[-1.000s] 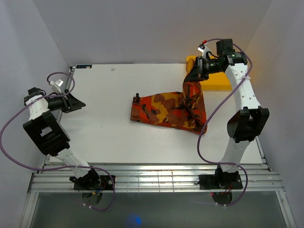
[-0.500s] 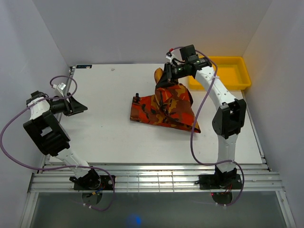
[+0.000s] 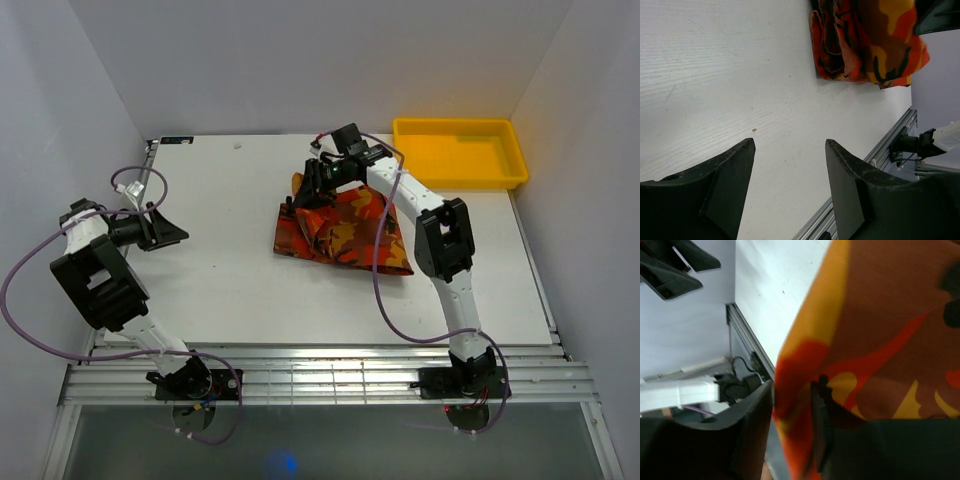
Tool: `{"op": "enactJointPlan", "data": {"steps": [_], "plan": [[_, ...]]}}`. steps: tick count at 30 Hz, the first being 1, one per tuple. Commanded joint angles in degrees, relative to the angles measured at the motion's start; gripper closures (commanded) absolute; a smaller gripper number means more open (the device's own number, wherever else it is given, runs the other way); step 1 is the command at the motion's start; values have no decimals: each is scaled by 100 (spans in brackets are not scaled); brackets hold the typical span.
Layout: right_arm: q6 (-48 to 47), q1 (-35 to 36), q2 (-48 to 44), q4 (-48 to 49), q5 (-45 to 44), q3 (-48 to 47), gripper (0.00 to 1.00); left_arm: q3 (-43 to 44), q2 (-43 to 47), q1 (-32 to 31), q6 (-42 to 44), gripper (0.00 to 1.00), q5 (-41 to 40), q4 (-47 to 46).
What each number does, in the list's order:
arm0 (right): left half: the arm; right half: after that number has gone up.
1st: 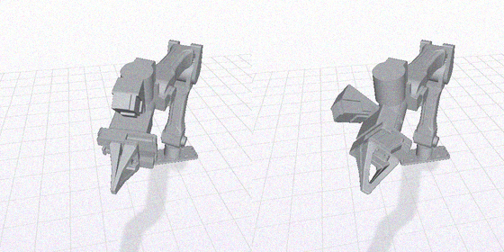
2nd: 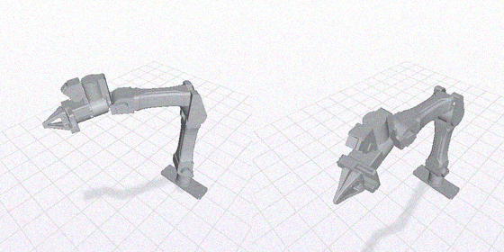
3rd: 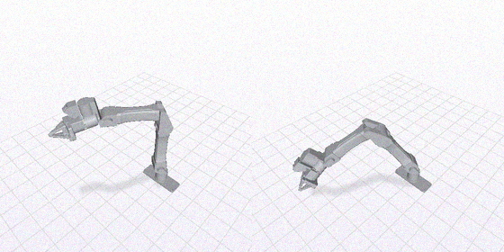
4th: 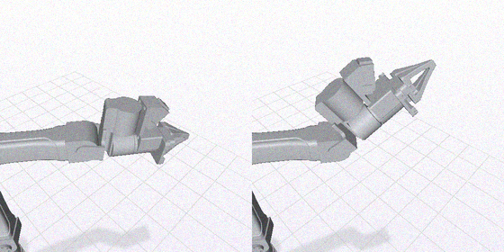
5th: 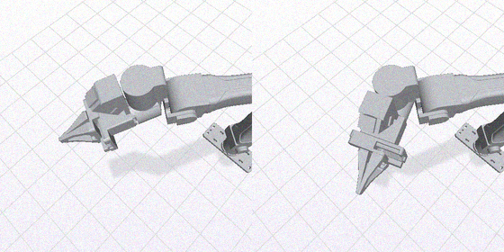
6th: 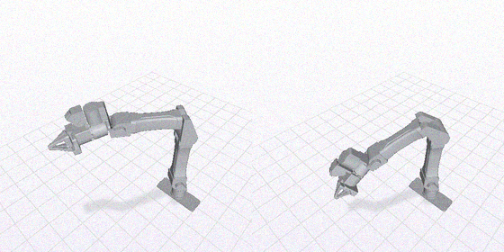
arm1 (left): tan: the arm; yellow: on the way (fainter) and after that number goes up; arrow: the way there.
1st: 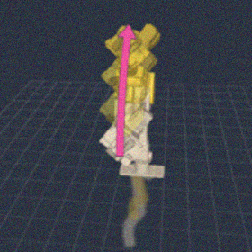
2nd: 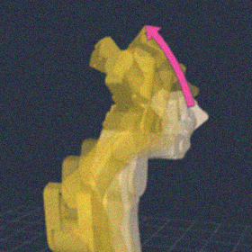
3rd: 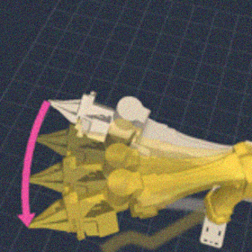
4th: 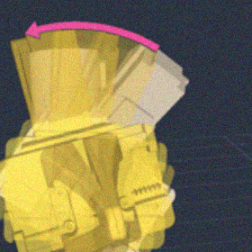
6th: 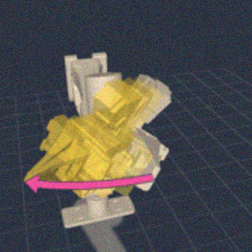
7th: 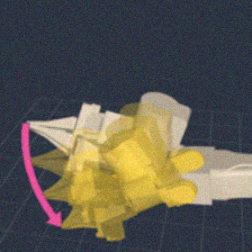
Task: Fold and stack the trousers
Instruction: Fold the trousers
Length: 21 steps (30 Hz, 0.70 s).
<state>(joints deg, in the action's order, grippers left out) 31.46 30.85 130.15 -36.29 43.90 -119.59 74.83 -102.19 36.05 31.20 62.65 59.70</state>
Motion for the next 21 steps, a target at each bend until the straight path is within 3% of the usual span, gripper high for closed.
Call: {"op": "enactJointPlan", "data": {"steps": [1,3,8,14,17,20,21], "plan": [[158,316,142,685,330,-319,55,-65,358,25,237,30,387,24],[193,474,247,773,347,-407,30,-47,358,25,255,30,493,68],[9,318,-128,799,443,-513,15,14,437,-449,220,28,730,68],[-920,-831,-1087,319,1190,321,12,216,402,-1800,-1155,28,722,-906],[-2010,-1587,-1544,-236,1200,796,13,261,218,-2355,-2010,27,520,-1881],[-3624,-2029,-1922,-1237,552,999,20,435,-177,-2760,-2759,26,310,-2393],[-4604,-2057,-2080,-1823,315,1043,23,515,-283,-2857,-2864,26,231,-2454]]}}
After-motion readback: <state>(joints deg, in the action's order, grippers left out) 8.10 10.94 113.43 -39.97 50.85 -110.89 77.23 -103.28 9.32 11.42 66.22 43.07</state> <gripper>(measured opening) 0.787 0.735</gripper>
